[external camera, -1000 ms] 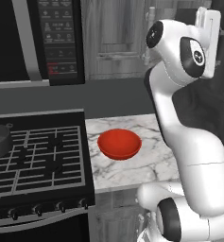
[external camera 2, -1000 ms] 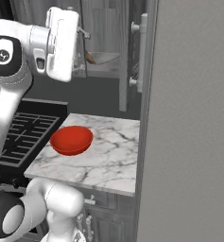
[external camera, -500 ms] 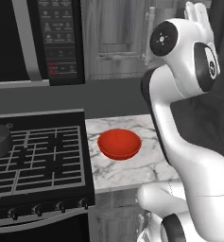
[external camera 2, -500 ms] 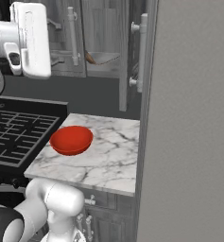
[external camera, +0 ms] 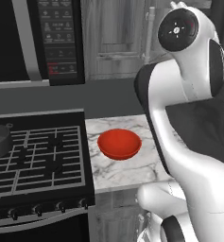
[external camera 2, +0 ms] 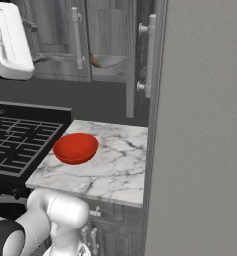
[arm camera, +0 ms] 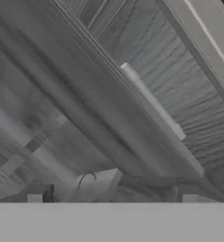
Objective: Open the cabinet and move the ladle to the pot. Then close the cabinet.
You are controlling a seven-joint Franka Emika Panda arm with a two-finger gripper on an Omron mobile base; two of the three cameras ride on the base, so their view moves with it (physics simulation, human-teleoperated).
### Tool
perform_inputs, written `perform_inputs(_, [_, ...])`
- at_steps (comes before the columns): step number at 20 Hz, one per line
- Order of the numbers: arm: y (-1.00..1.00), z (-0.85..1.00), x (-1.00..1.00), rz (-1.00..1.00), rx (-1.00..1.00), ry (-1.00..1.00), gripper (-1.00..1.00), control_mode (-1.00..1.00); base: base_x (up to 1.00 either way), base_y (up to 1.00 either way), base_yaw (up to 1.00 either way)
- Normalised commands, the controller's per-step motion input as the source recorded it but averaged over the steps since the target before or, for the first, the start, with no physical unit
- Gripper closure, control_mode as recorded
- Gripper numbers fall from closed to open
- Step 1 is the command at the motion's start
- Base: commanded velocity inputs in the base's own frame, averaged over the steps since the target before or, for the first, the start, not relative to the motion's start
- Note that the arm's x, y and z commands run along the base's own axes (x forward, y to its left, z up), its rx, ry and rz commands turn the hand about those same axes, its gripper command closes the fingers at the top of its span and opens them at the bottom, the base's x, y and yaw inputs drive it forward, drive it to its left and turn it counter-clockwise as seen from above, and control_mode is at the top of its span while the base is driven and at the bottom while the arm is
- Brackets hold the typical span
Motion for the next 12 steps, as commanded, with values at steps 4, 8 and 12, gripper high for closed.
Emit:
perform_inputs(4, [0.24, 0.00, -0.13, 0.19, -0.15, 0.12, -1.00, -1.00, 0.00, 0.00, 0.00])
perform_inputs(8, [0.22, -0.03, -0.05, 0.24, -0.19, 0.05, -1.00, -1.00, 0.00, 0.00, 0.00])
perform_inputs(12, [0.28, -0.18, 0.00, 0.30, -0.23, 0.01, -1.00, -1.00, 0.00, 0.00, 0.00])
